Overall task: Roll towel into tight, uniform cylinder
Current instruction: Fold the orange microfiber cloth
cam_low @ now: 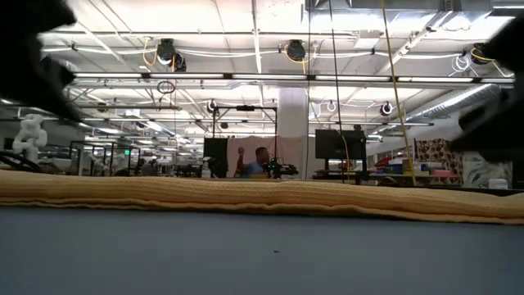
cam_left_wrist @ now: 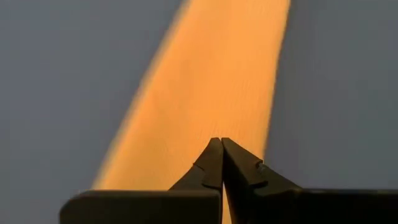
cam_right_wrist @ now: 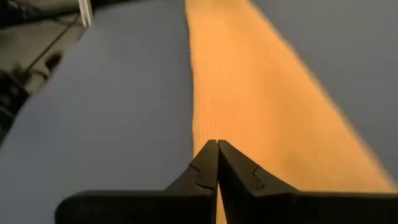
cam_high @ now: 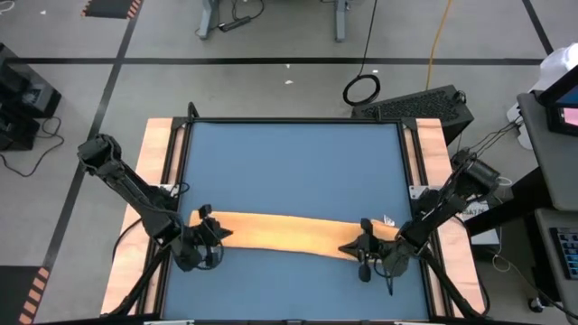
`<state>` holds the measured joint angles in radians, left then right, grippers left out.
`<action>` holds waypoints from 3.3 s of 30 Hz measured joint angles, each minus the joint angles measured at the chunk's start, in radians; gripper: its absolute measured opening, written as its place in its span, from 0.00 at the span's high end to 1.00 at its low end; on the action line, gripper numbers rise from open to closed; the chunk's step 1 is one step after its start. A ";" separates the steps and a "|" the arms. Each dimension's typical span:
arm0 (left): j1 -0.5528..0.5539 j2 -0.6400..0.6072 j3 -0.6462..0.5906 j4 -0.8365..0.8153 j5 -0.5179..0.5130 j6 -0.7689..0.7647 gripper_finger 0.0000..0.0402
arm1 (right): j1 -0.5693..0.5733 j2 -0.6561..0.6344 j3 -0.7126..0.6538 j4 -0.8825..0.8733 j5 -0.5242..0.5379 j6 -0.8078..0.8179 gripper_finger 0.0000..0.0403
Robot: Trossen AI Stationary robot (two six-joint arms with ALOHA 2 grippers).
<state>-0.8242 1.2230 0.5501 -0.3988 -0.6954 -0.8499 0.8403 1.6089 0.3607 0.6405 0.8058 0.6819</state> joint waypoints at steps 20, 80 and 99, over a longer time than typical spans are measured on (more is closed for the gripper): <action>0.372 0.508 -0.049 1.396 0.367 0.686 0.99 | -0.320 0.276 0.143 0.455 -0.179 -0.474 1.00; 0.506 0.013 -0.302 0.263 -0.024 0.128 0.99 | -0.131 0.188 0.215 -0.176 -0.237 0.136 1.00; 0.496 -0.102 0.054 -0.389 0.184 -0.151 0.99 | -0.501 0.096 0.553 -0.423 -0.439 -0.261 1.00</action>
<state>-0.3284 1.1211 0.6044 -0.7880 -0.5118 -1.0013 0.3391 1.7051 0.9133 0.2173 0.3671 0.4207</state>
